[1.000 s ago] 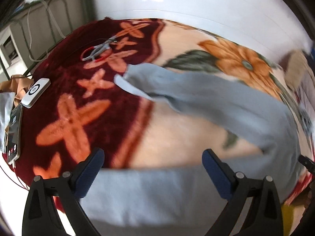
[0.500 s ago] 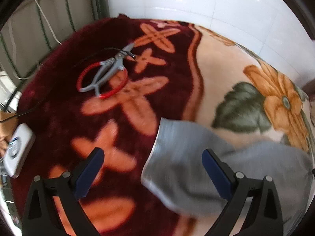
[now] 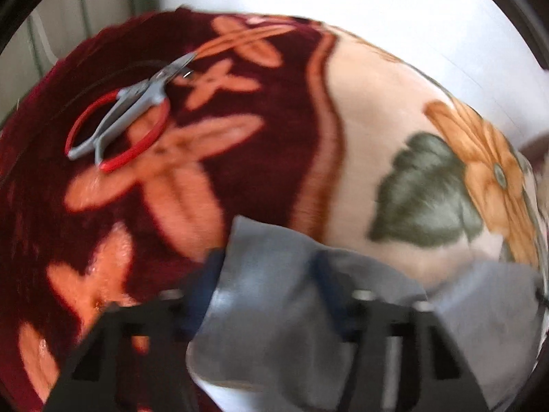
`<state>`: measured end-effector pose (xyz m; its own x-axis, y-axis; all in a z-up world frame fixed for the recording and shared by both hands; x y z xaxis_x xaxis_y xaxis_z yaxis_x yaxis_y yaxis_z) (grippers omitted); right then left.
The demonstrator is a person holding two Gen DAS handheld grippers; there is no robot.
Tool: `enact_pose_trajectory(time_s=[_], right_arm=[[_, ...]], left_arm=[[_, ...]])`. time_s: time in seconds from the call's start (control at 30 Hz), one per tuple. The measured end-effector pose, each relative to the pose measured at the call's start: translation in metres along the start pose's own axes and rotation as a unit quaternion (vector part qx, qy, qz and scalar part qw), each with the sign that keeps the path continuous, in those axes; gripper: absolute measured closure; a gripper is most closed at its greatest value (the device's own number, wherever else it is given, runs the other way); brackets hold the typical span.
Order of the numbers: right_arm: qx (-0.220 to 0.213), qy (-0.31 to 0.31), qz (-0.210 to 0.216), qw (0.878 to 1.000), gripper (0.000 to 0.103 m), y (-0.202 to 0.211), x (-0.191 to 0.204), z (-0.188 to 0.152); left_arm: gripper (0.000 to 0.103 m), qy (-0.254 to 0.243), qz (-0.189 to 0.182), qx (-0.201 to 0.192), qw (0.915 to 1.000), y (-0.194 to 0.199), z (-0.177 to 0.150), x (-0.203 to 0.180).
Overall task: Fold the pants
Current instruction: 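Grasp the pant leg hem with the left gripper while the right gripper grasps the waistband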
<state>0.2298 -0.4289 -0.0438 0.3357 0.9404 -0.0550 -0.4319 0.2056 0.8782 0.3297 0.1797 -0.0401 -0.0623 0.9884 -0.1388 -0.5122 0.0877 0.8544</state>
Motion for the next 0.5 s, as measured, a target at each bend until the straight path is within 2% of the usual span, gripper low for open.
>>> enact_pose_trajectory(time_s=[0.03,0.1,0.13,0.27,0.37,0.43,0.5], right_arm=[[-0.009,0.013,0.016,1.0,0.065,0.005,0.006,-0.001],[-0.02,0.032,0.023,0.999,0.083,0.016,0.014,-0.002],[-0.039,0.044,0.018,0.998,0.087,0.024,0.018,0.0],[-0.114,0.075,-0.001,0.991,0.087,0.054,0.025,0.01],[-0.144,0.069,-0.007,0.987,0.087,0.058,0.028,0.015],[-0.14,0.067,-0.015,0.988,0.087,0.047,0.032,0.017],[-0.116,0.076,-0.034,0.99,0.087,0.027,0.038,0.016]], left_arm=[[0.094,-0.005,-0.01,-0.001,0.9999,0.002,0.0,-0.003],[0.095,-0.007,-0.014,-0.013,0.9998,0.014,-0.002,-0.007],[0.095,-0.007,-0.011,-0.024,0.9996,0.021,-0.001,-0.007],[0.096,-0.005,0.005,-0.083,0.9966,0.059,0.003,0.001],[0.096,-0.002,0.009,-0.131,0.9913,0.081,0.008,0.006],[0.095,-0.012,0.024,-0.147,0.9887,0.081,0.013,0.008],[0.094,-0.023,0.033,-0.133,0.9903,0.064,0.015,0.007]])
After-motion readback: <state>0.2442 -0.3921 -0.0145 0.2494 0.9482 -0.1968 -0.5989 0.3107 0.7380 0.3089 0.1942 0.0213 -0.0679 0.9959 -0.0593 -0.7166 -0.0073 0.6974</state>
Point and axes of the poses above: each gripper's, at about its wrist camera, not at the fingertips, and y roughly against the way its jaws point, x to its left, z to its top, the point moved 6 cm from there along -y, roughly the way its jaws point, and after that the axes turned 4 degrees about -z, right-handed, at the moved point
